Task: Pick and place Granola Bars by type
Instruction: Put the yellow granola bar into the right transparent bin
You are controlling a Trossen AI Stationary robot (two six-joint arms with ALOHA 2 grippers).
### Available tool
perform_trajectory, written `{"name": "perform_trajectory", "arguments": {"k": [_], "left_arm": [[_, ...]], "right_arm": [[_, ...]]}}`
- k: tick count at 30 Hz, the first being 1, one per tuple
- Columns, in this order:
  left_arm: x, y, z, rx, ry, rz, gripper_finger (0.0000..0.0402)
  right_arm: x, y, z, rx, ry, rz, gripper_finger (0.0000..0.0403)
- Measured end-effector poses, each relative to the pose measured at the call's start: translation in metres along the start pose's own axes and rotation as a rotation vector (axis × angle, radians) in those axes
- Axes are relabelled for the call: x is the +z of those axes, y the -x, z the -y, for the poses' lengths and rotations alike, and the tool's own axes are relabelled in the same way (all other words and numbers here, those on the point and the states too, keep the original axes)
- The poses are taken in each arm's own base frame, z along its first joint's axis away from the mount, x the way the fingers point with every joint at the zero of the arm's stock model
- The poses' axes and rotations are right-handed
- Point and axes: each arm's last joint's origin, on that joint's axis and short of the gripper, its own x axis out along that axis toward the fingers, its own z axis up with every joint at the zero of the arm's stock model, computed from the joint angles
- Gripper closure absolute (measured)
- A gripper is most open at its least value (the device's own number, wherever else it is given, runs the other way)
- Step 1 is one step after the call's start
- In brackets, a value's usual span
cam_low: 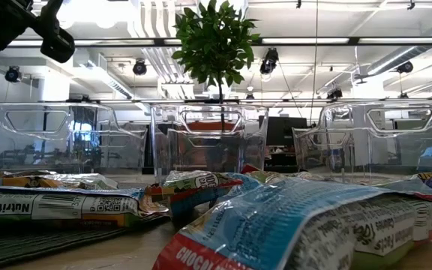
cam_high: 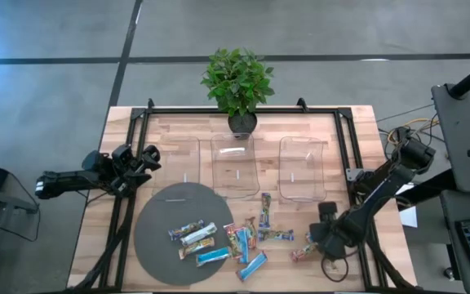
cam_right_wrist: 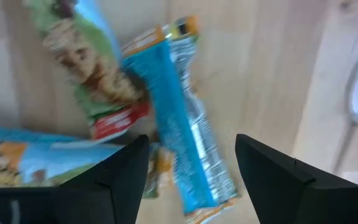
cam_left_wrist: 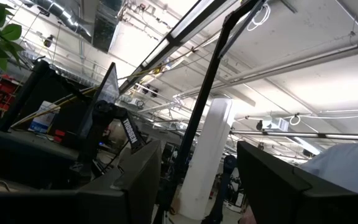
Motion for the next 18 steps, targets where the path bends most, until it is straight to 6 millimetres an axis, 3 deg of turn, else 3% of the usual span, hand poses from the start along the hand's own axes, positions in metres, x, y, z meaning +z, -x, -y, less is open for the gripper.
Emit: {"name": "perform_trajectory", "arguments": {"k": [18], "left_arm": [[0.000,0.000,0.000,0.000,0.000,0.000,0.0209]], "right_arm": [[0.003,-0.019,0.000,0.014,-0.019,0.004,0.0177]]}}
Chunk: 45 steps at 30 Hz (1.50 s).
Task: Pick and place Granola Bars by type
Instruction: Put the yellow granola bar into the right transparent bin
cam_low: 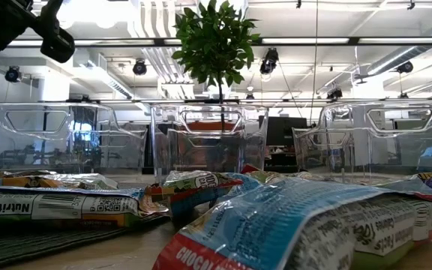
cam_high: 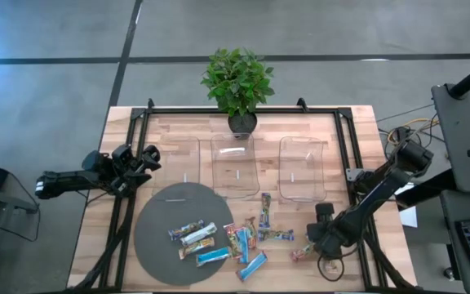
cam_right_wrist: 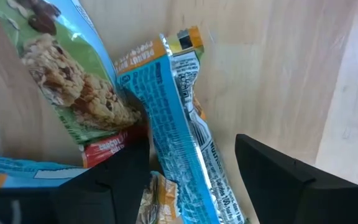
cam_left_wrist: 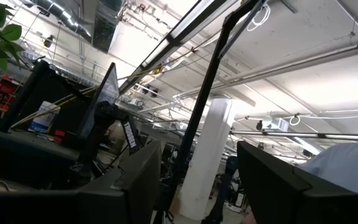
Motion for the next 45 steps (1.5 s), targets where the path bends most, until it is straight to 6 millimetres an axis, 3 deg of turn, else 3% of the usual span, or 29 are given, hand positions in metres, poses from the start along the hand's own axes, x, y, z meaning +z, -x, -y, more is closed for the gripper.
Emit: {"name": "perform_trajectory", "arguments": {"k": [8,20,28,37,41,45], "left_arm": [[0.000,0.000,0.000,0.000,0.000,0.000,0.0209],[0.000,0.000,0.000,0.000,0.000,0.000,0.0209],[0.000,0.000,0.000,0.000,0.000,0.000,0.0209],[0.000,0.000,0.000,0.000,0.000,-0.001,0.0209],[0.000,0.000,0.000,0.000,0.000,0.000,0.0209],[0.000,0.000,0.000,0.000,0.000,0.000,0.0209]], "right_arm": [[0.000,-0.002,-0.001,0.011,-0.004,-0.023,0.0193],[0.000,-0.003,-0.002,0.023,-0.005,-0.028,0.0254],[0.000,0.002,-0.001,0.014,-0.123,-0.055,0.0286],[0.012,0.043,-0.005,0.019,-0.209,0.011,0.0305],[0.019,0.071,-0.001,-0.021,-0.391,0.136,0.0306],[0.022,0.103,0.016,-0.071,-0.677,0.384,0.0306]]}}
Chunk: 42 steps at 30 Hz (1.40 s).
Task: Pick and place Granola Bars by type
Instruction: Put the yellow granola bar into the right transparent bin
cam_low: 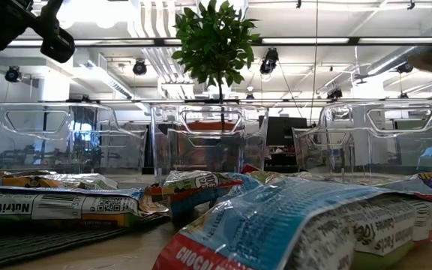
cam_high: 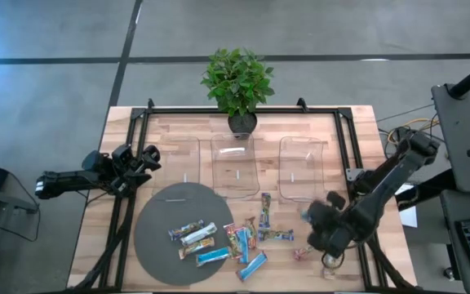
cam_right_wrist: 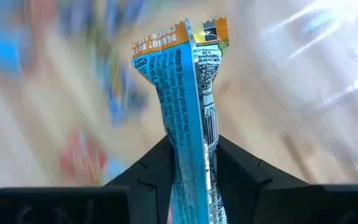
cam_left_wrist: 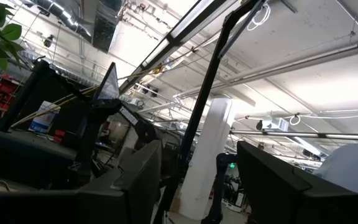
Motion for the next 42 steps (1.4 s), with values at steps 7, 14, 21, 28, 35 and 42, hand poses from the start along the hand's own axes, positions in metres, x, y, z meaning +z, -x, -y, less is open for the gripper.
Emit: {"name": "perform_trajectory", "arguments": {"k": [7,14,21,28,35,42], "left_arm": [[0.000,0.000,0.000,0.000,0.000,0.000,0.0209],[0.000,0.000,0.000,0.000,0.000,0.000,0.0209],[0.000,0.000,0.000,0.000,0.000,0.000,0.0209],[0.000,0.000,0.000,0.000,0.000,0.000,0.0209],[0.000,0.000,0.000,0.000,0.000,0.000,0.0209],[0.000,0.000,0.000,0.000,0.000,0.000,0.0209]], "right_arm": [[0.040,0.039,0.045,0.136,-0.703,0.475,0.0305],[0.051,0.024,0.091,0.093,-0.978,0.449,0.0307],[0.056,0.012,0.110,0.025,-1.008,0.389,0.0308],[0.063,0.005,0.109,0.000,-0.955,0.348,0.0307],[0.067,-0.001,0.103,0.002,-0.937,0.353,0.0309],[0.067,-0.008,0.101,-0.041,-0.923,0.311,0.0310]]}}
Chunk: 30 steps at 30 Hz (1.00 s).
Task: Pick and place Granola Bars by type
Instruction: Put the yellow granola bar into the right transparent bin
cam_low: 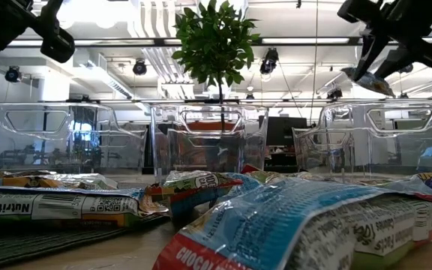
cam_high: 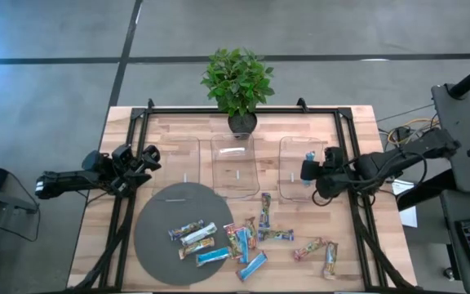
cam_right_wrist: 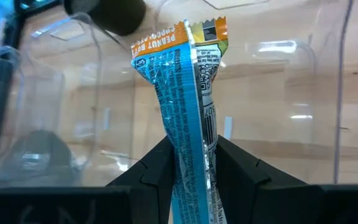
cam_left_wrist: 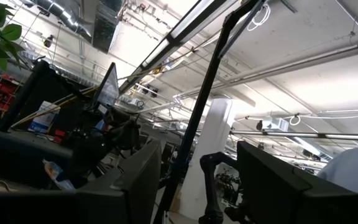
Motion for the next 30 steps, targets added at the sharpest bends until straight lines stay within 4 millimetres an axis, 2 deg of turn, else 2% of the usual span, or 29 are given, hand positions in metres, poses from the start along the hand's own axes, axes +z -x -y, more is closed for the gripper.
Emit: {"name": "perform_trajectory", "arguments": {"k": [9,14,24,30], "left_arm": [[0.000,0.000,0.000,0.000,0.000,0.000,0.0209],[0.000,0.000,0.000,0.000,0.000,0.000,0.0209],[0.000,0.000,0.000,0.000,0.000,0.000,0.0209],[0.000,0.000,0.000,0.000,0.000,0.000,0.0209]], "right_arm": [[0.006,-0.024,-0.003,-0.165,0.047,-0.153,0.0310],[0.010,-0.039,0.002,-0.247,0.060,-0.203,0.0302],[0.012,-0.044,0.004,-0.233,0.068,-0.183,0.0221],[0.012,-0.043,0.002,-0.216,0.158,-0.196,0.0184]]}}
